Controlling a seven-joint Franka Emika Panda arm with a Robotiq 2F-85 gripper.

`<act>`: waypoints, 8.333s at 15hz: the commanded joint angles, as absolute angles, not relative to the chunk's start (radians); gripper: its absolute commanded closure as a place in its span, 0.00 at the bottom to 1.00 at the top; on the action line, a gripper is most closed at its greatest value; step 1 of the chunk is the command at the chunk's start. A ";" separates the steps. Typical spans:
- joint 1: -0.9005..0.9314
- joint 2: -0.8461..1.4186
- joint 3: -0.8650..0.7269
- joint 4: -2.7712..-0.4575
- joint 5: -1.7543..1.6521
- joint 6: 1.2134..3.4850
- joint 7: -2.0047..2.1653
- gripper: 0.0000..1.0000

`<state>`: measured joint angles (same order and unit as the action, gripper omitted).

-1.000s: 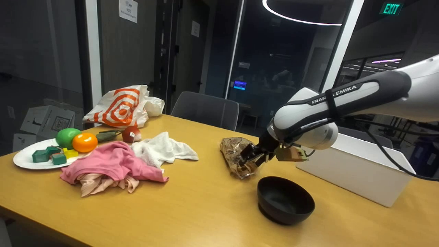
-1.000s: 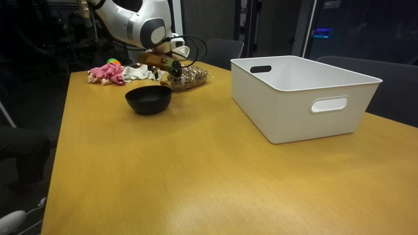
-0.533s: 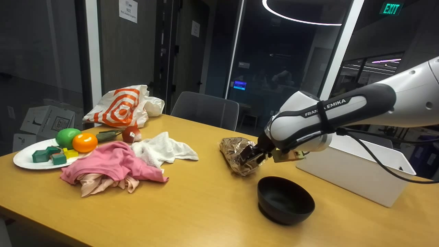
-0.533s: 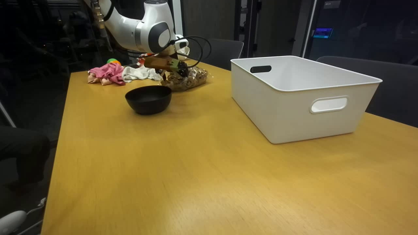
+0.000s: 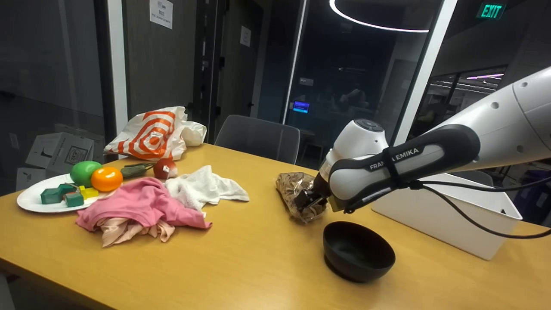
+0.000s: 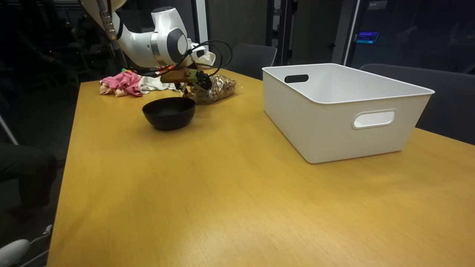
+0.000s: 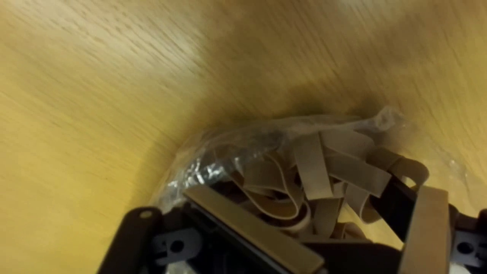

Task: Put the rubber bands into the bowl

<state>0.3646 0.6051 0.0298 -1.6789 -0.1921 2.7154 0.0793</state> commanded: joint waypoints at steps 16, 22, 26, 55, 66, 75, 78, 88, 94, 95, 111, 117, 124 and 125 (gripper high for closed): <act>0.344 0.619 0.054 -1.582 -0.195 2.570 0.119 0.95; 0.252 0.587 0.150 -1.571 -0.052 2.489 0.047 0.94; 0.228 0.539 0.160 -1.579 -0.015 2.436 0.034 0.94; 0.138 0.225 0.187 -1.887 0.207 1.960 -0.135 0.45; 0.152 0.242 0.190 -1.856 0.173 2.164 -0.125 0.00; 0.171 0.435 0.228 -1.765 0.234 2.460 -0.179 0.00; 0.159 0.485 0.248 -1.747 0.247 2.520 -0.210 0.00; 0.200 0.511 0.169 -1.738 -0.001 2.652 -0.161 0.00; 0.220 0.548 0.185 -1.711 0.003 2.706 -0.105 0.00; 0.240 0.559 0.163 -1.705 -0.023 2.711 -0.084 0.00; 0.318 0.670 0.086 -1.570 -0.157 2.655 0.010 0.47; 0.314 0.658 0.088 -1.568 -0.152 2.623 0.012 0.92; 0.284 0.604 0.098 -1.570 -0.125 2.527 0.010 0.97; 0.281 0.588 0.094 -1.576 -0.126 2.507 0.014 0.97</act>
<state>0.3005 0.6384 0.0829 -1.5750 -0.1420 2.5760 0.0067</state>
